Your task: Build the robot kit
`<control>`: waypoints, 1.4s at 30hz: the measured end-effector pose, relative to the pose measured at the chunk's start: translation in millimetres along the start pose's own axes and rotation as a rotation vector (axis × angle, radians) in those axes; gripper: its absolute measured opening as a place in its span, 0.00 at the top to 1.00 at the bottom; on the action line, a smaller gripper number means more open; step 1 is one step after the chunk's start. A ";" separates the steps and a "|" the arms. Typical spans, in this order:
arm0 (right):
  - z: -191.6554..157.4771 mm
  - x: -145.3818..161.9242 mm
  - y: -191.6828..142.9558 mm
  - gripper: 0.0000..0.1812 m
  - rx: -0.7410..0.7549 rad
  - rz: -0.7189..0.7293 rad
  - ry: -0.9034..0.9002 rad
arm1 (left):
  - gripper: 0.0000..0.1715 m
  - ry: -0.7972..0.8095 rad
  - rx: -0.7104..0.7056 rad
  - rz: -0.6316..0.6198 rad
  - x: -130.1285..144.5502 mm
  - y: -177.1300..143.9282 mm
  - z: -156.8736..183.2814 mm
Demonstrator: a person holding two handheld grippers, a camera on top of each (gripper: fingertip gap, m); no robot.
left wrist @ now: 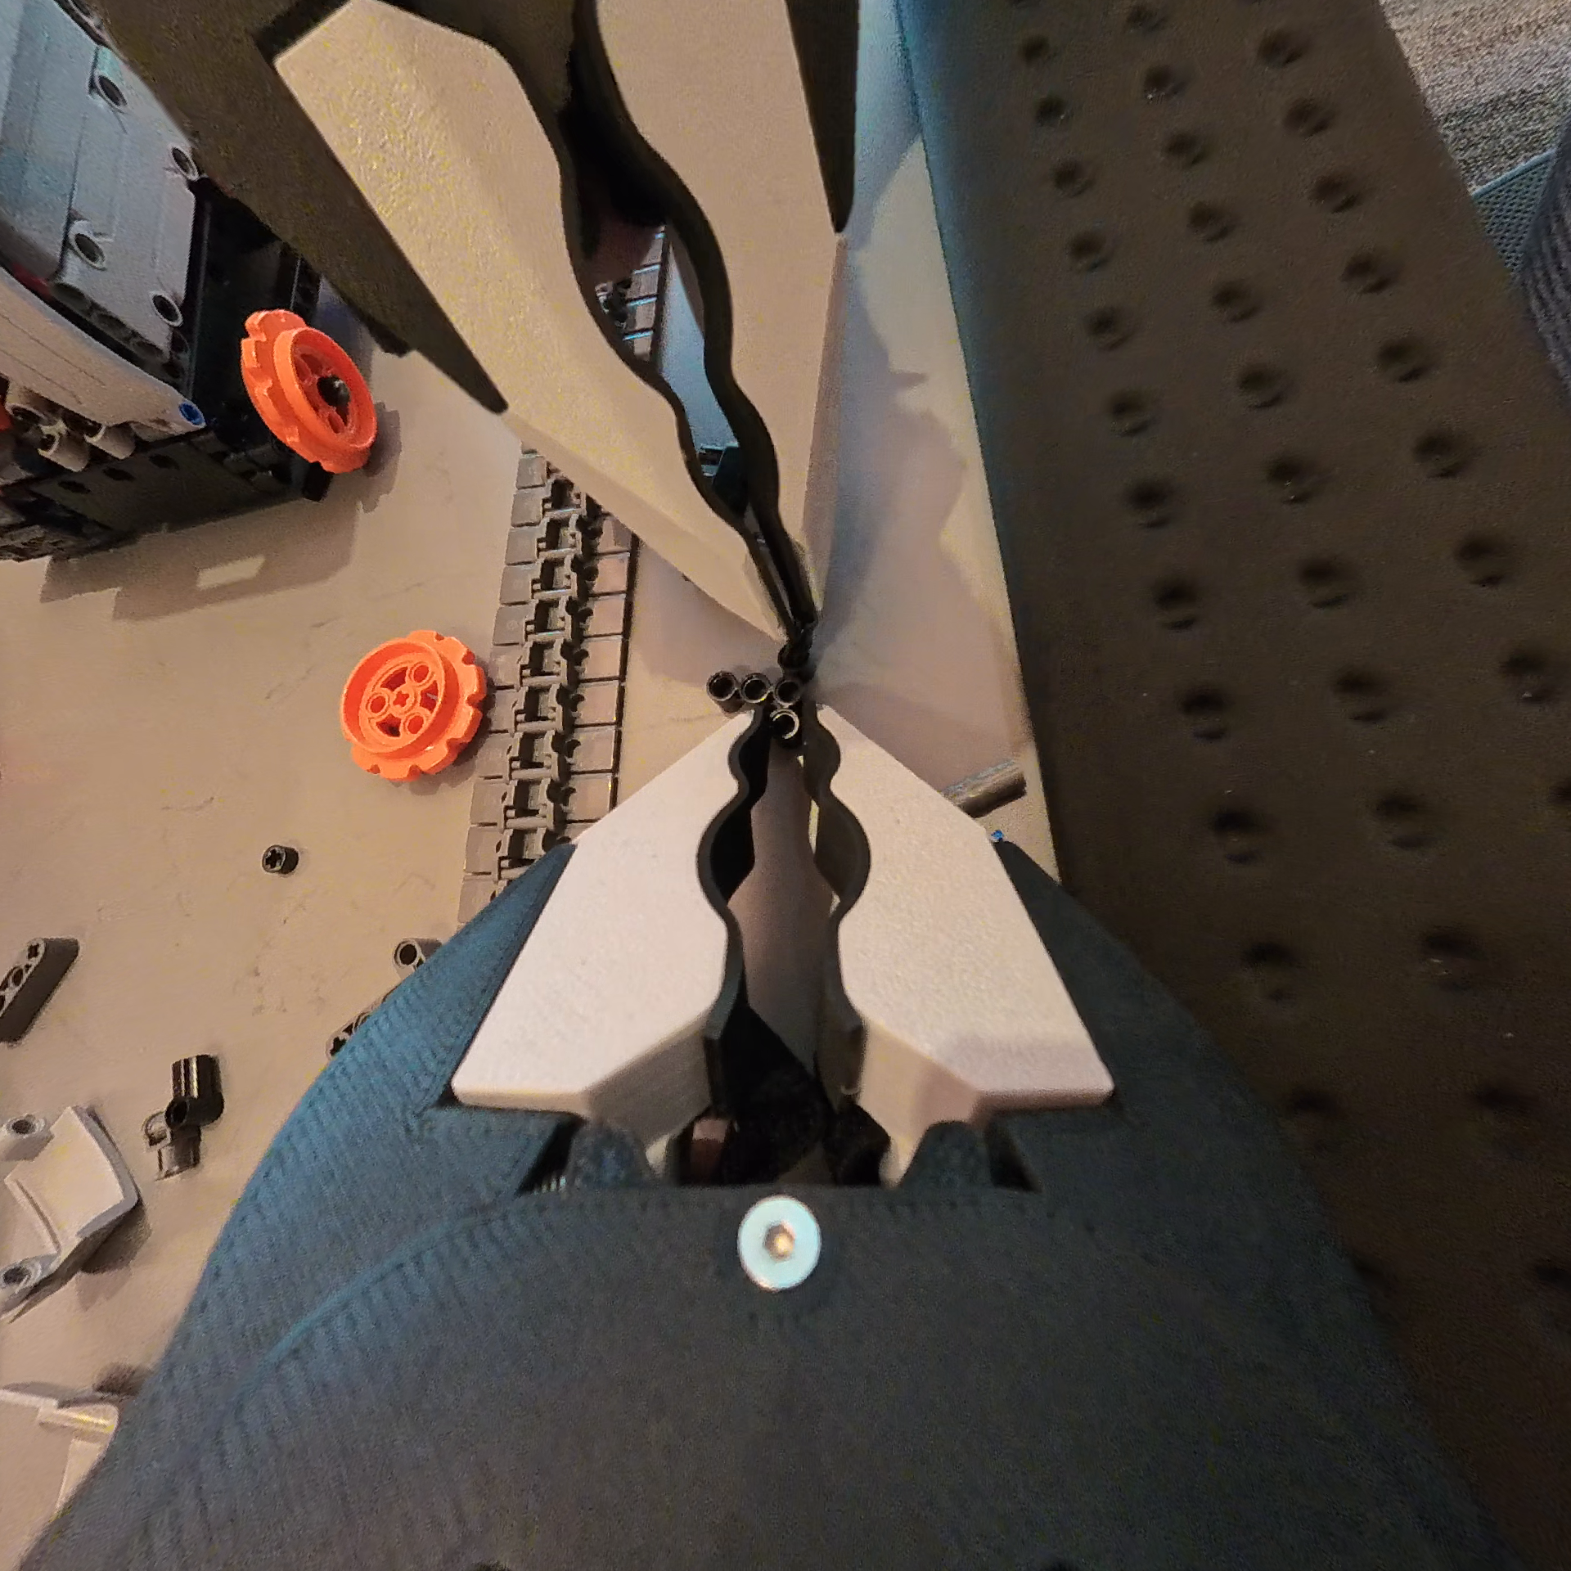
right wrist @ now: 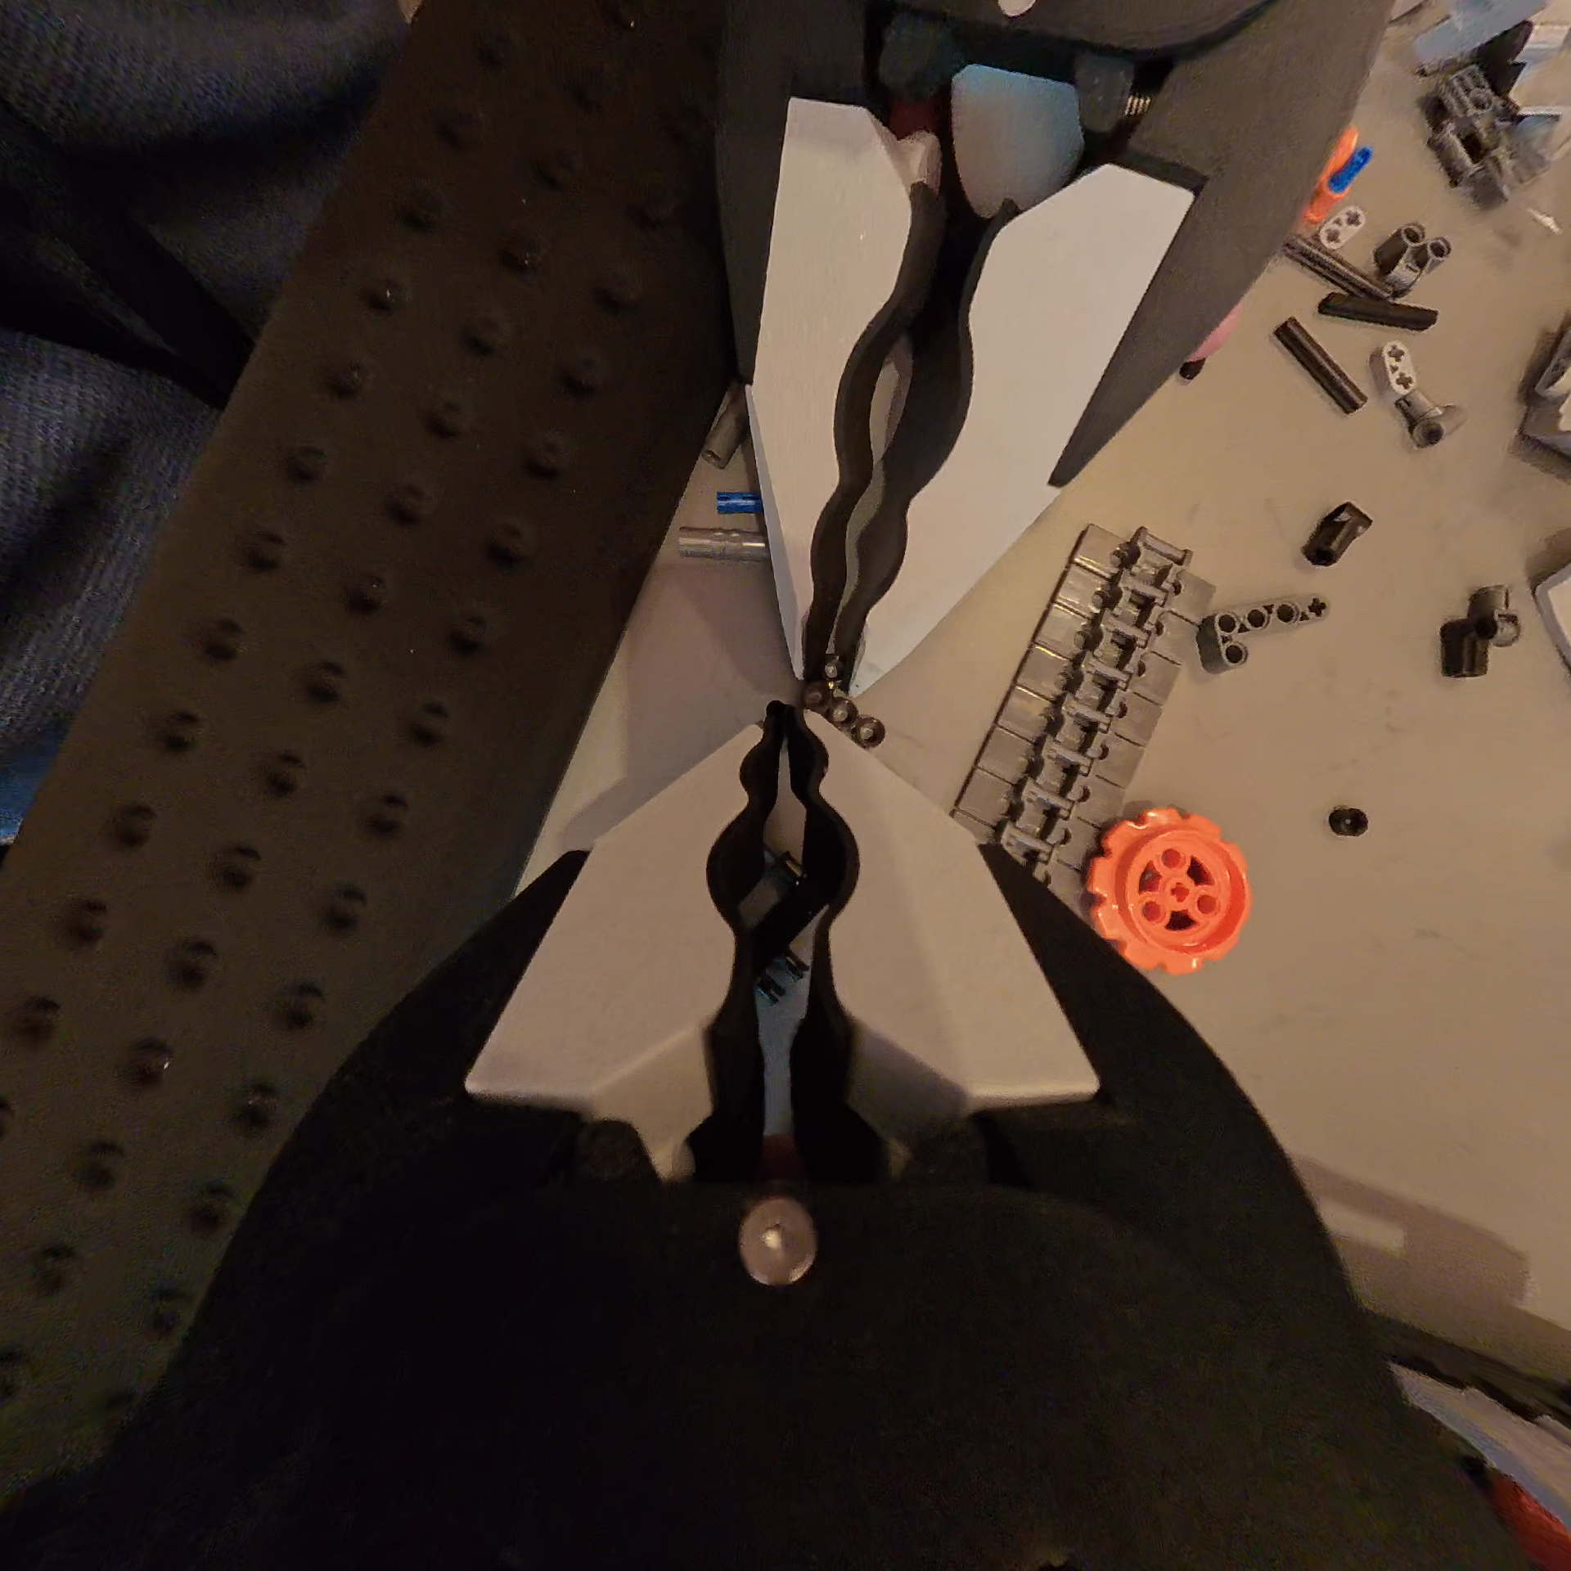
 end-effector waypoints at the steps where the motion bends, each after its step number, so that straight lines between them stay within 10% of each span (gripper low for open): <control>1: 0.1 1.5 -0.2 1.00 -0.002 0.012 0.006 | 0.96 -0.001 0.000 0.001 0.0 0.2 0.0; 42: -20.1 11.4 -0.6 0.99 0.024 0.251 0.239 | 0.84 0.023 -0.224 -0.030 -2.8 -23.8 -7.2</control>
Point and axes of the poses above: each gripper's, where its closed fingertips meet, y out along the fingers, x out of its underside, z = x × y across the jaws, the point moved 10 cm from there along -y, back along the fingers, and after that the axes turned 8 degrees about y, right-handed, at the moved point
